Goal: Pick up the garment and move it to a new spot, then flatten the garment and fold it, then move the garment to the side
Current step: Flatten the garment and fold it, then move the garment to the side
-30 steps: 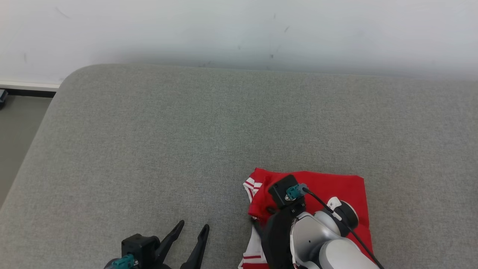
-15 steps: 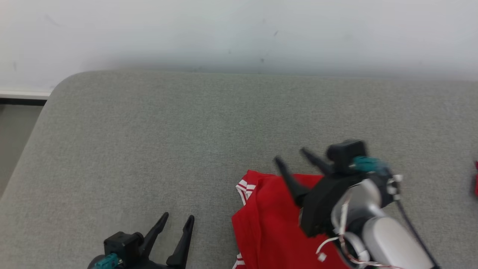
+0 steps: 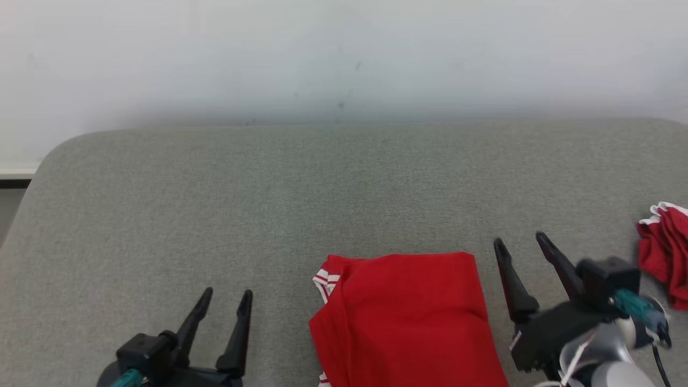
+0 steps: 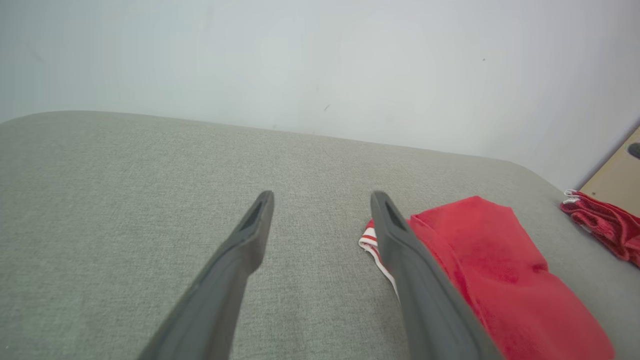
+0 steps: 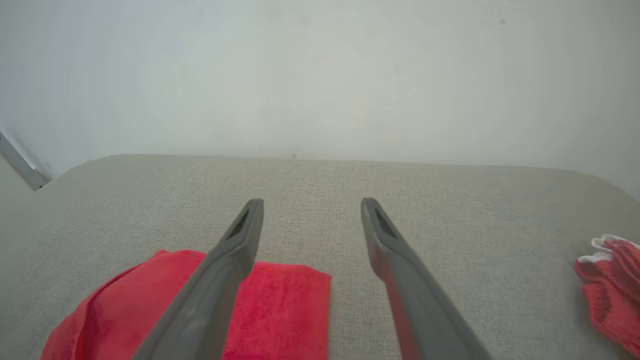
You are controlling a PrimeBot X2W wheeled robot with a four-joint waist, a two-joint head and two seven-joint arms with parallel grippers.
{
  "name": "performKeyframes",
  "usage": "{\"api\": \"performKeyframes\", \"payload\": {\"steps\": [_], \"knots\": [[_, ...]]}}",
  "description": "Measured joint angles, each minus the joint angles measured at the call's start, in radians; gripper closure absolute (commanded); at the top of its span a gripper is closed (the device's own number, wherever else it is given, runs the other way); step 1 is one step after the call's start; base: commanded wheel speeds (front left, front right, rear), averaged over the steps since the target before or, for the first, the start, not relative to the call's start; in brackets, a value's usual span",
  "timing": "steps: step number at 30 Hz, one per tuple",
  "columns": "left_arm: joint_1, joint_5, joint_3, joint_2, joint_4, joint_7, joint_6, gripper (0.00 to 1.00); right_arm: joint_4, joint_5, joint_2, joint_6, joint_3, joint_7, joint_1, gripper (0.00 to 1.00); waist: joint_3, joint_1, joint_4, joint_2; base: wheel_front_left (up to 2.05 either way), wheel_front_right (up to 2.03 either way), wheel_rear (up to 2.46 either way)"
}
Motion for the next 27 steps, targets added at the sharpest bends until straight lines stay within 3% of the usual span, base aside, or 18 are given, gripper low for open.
{"api": "performKeyframes", "payload": {"steps": [11,27], "knots": [[0.028,0.008,0.016,0.021,-0.035,-0.029,0.018,0.0,0.048,0.014,-0.006,0.0,-0.077,-0.165,0.111,0.0,-0.024,0.0,-0.061,0.0,0.0,0.0,0.0],[0.025,0.01,0.021,0.021,-0.055,-0.043,0.03,0.0,0.088,0.03,-0.003,0.0,-0.119,-0.26,0.11,0.0,-0.025,0.0002,-0.057,0.0,0.0,0.0,0.0]]}}
